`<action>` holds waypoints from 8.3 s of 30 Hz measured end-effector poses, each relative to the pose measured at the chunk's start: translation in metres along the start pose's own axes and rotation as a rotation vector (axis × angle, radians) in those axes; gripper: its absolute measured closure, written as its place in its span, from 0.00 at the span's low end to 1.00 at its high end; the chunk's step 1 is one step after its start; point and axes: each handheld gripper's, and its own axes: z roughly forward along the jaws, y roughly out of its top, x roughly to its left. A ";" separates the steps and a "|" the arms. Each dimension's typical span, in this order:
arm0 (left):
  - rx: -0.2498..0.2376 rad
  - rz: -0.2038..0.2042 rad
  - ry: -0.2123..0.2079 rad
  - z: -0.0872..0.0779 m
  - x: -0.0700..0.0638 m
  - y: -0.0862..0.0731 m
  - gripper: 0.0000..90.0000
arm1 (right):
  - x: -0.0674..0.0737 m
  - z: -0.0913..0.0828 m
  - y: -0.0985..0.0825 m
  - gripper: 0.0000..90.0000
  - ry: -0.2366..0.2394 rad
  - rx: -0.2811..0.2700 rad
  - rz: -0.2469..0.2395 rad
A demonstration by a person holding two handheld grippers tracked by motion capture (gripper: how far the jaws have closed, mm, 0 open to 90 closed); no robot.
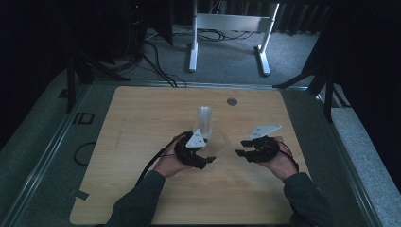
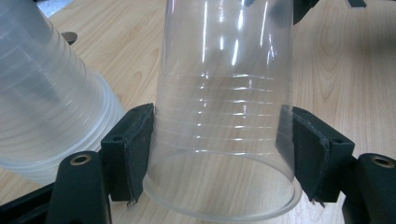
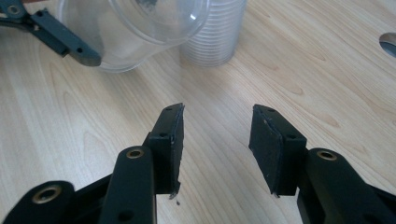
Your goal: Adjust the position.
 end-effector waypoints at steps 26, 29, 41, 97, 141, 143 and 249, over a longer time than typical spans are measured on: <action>0.097 0.052 -0.057 0.005 -0.001 -0.004 0.33 | 0.007 -0.001 0.015 0.57 0.034 0.135 -0.170; 0.115 0.067 -0.063 0.005 -0.002 -0.004 0.33 | 0.007 0.000 0.017 0.56 0.034 0.153 -0.177; 0.159 0.097 -0.082 0.007 -0.003 -0.005 0.33 | 0.013 0.004 0.023 0.53 0.054 0.202 -0.237; 0.295 0.263 -0.093 0.023 -0.025 -0.001 0.33 | 0.036 0.030 0.038 0.38 0.166 0.366 -0.373; 0.305 0.304 -0.091 0.027 -0.037 0.000 0.33 | 0.053 0.052 0.033 0.38 0.171 0.462 -0.485; 0.314 0.317 -0.092 0.027 -0.036 0.000 0.33 | 0.054 0.052 0.033 0.38 0.170 0.464 -0.482; 0.146 0.110 0.013 0.013 -0.016 0.011 0.22 | -0.009 0.049 -0.013 0.47 -0.402 0.220 0.139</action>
